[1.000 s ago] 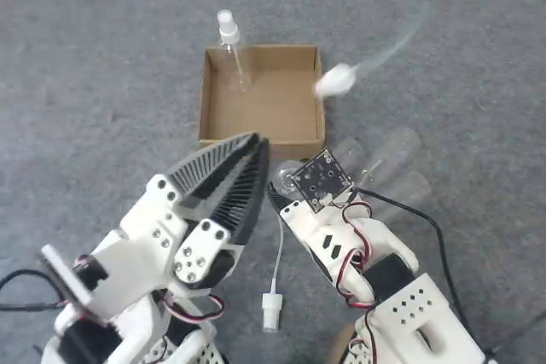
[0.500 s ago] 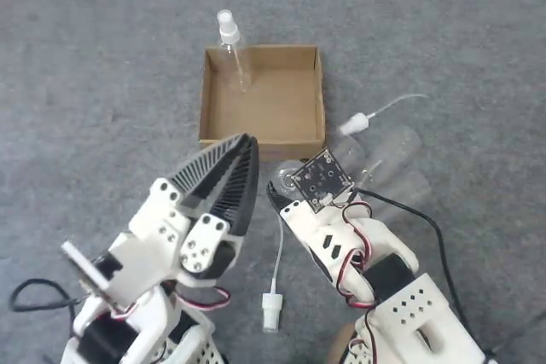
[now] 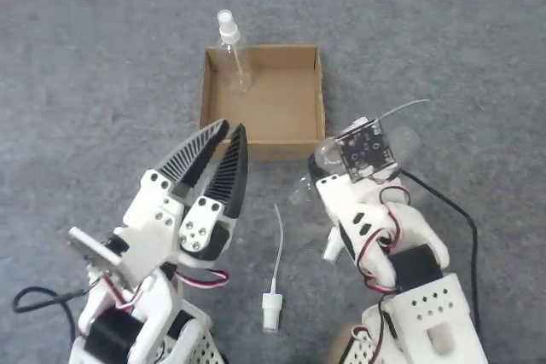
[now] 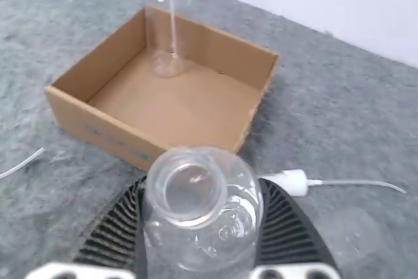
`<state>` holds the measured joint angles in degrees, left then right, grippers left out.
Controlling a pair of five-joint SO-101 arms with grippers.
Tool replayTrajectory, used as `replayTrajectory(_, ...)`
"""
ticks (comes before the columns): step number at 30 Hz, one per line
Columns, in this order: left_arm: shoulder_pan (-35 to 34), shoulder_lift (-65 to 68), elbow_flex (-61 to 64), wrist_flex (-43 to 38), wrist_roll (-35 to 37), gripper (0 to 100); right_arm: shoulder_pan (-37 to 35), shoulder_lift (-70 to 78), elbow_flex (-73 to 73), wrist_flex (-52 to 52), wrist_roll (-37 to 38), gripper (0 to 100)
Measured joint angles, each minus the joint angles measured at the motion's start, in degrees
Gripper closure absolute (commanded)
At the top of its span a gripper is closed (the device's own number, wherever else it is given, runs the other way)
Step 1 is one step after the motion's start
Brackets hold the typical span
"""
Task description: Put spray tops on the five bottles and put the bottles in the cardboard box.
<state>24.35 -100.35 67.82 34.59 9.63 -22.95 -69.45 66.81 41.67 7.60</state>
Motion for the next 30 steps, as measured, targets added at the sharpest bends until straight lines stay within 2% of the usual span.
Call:
replayTrajectory(6,-6.9,5.6,-2.2,3.2,0.0,94,1.7,0.0,-4.2,6.4,1.9,99.3)
replayTrajectory(15,-11.0,30.9,-18.4,25.6,0.0,93,3.5,0.0,-4.2,6.5,2.1,99.3)
replayTrajectory(18,-11.0,37.9,-19.9,27.9,0.0,86,6.9,0.0,-5.8,6.8,2.1,99.3)
replayTrajectory(23,-6.9,47.4,-20.0,28.5,0.1,82,13.5,0.0,-8.0,6.9,2.1,99.3)
replayTrajectory(30,5.1,62.5,-18.9,27.4,0.1,82,19.3,0.0,-8.1,6.9,2.1,99.3)
